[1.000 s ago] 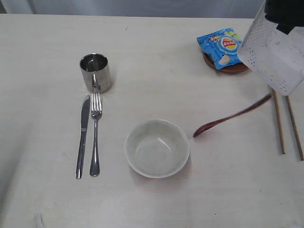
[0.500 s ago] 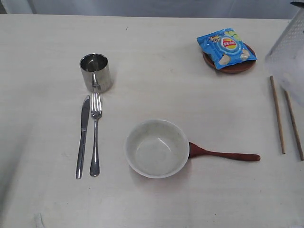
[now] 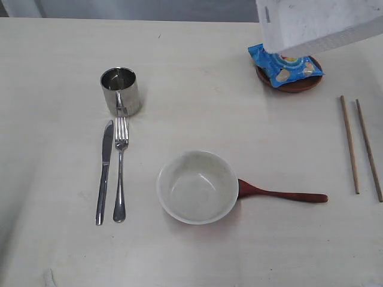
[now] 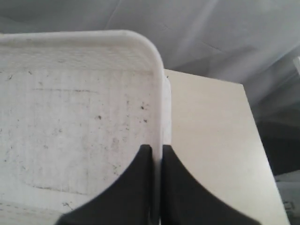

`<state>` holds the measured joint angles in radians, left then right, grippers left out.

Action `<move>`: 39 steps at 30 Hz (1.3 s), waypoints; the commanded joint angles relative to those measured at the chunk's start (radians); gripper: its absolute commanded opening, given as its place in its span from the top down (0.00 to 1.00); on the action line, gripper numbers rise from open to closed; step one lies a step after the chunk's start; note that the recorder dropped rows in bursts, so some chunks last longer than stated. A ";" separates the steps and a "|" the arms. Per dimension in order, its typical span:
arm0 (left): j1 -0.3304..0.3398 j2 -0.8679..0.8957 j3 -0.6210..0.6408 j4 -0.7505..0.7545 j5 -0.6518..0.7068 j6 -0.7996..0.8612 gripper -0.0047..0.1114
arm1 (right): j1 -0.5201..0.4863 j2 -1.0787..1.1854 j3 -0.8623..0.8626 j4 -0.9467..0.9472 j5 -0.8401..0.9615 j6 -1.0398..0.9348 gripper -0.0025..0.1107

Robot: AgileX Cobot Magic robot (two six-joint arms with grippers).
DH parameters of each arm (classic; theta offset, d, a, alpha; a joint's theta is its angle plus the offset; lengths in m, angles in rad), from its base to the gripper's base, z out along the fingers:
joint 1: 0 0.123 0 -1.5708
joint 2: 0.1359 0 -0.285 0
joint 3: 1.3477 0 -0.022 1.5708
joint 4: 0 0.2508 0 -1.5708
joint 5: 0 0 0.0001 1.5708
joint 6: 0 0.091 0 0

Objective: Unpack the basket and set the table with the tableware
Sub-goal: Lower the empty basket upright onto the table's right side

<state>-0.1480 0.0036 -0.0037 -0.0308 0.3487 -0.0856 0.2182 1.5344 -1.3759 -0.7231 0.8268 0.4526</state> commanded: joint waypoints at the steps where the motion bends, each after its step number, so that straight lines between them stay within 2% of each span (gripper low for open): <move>1: -0.005 -0.004 0.004 0.001 -0.002 0.003 0.96 | -0.168 0.047 -0.044 0.189 -0.088 -0.011 0.98; 4: -0.005 -0.004 0.004 0.001 -0.002 0.003 0.96 | -0.276 0.090 -0.047 0.289 -0.156 -0.030 0.98; 9: -0.005 -0.004 0.004 0.001 -0.002 0.003 0.96 | -0.433 0.198 -0.080 0.304 -0.186 -0.096 0.98; 15: -0.005 -0.004 0.004 0.001 -0.002 0.003 0.96 | -0.564 0.329 -0.156 0.442 -0.192 -0.170 0.98; 27: -0.005 -0.004 0.004 0.001 -0.002 0.003 0.96 | -0.588 0.557 -0.345 0.500 -0.151 -0.438 0.98; 31: -0.005 -0.004 0.004 0.001 -0.002 0.003 0.96 | -0.588 0.582 -0.356 0.517 -0.146 -0.550 0.98; 39: -0.005 -0.004 0.004 0.001 -0.002 0.003 0.96 | -0.588 0.597 -0.356 0.865 -0.119 -0.881 0.98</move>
<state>-0.1480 0.0036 -0.0037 -0.0308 0.3487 -0.0856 -0.3650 2.1300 -1.7278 0.0250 0.6878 -0.3073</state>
